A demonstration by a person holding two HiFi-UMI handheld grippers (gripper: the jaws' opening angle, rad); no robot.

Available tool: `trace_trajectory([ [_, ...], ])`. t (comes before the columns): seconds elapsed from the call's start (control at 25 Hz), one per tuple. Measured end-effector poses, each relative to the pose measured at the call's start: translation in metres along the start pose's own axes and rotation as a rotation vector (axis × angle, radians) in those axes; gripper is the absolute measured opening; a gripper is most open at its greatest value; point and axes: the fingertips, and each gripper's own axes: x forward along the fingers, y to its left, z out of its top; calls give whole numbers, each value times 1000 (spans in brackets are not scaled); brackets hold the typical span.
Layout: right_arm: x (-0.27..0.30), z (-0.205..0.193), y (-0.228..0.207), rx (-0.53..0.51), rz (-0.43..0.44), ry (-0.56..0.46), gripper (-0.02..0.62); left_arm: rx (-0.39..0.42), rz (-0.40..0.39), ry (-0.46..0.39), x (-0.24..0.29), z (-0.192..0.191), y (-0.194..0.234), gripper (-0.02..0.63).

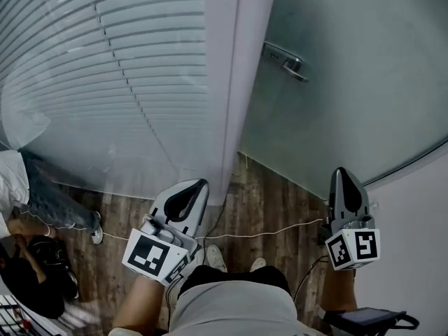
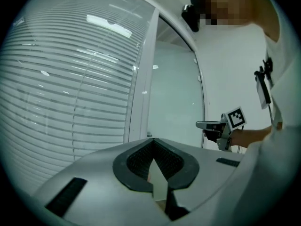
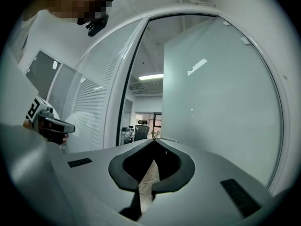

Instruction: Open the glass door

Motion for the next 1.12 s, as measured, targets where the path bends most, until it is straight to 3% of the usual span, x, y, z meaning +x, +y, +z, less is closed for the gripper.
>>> trace_trajectory([
  [0.28, -59, 3, 17, -9, 15, -13, 3, 9, -22, -36, -24, 3, -29, 0],
  [0.48, -94, 7, 23, -14, 70, -27, 3, 3, -15, -44, -35, 3, -60, 0],
  [1.12, -258, 7, 42, -31, 222, -74, 3, -8, 107, -56, -159, -29, -187, 0],
])
